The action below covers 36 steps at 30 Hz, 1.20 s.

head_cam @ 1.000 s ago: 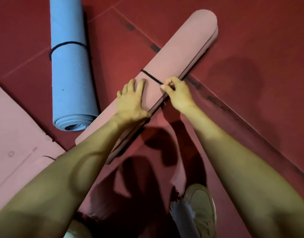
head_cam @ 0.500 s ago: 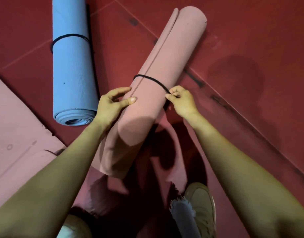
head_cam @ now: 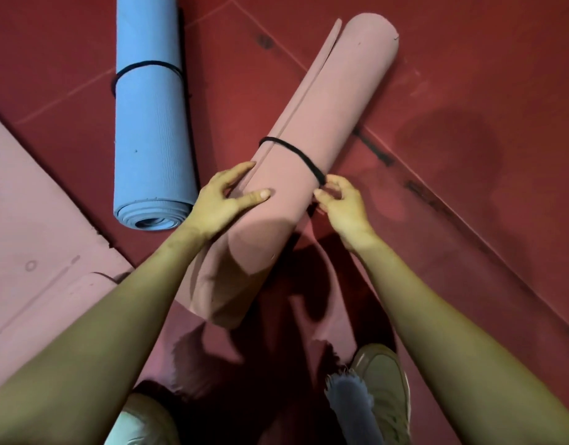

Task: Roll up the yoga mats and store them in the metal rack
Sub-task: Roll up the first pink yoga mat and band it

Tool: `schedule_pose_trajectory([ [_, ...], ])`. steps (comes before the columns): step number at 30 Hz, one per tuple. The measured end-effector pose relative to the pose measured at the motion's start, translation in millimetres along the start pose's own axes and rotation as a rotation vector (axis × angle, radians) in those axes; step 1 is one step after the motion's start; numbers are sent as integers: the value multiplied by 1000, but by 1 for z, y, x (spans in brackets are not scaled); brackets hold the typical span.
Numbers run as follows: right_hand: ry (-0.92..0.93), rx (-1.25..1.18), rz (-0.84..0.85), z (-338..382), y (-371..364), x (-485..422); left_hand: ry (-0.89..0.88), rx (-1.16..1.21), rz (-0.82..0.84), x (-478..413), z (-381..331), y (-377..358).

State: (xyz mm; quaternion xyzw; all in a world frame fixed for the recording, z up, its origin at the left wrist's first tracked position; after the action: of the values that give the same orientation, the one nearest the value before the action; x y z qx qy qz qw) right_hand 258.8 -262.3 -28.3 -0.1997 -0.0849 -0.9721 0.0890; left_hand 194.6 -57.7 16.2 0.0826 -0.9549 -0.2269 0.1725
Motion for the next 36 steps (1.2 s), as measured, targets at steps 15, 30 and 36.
schedule_pose_trajectory([
  [15, -105, -209, 166, 18, -36, 7, 8, -108, -69, 17, 16, 1],
  [30, -270, -17, 291, 24, -56, 26, 168, -172, 17, 27, 12, 27],
  [36, -190, -76, 262, 16, -64, 27, 270, 121, -43, 34, 24, 34],
])
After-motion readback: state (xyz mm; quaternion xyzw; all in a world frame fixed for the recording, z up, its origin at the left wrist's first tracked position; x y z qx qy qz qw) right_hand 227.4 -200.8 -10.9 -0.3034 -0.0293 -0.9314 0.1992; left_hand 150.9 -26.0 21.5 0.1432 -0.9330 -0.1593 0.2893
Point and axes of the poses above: each hand's wrist, its own x-axis away from the middle knuckle, its own y-axis out of the back of the hand, z = x × y, the point moved 2 cm from there along -x, towards the middle knuckle, and after that the axes turned 1 degree about z, right-handed, at the moved point
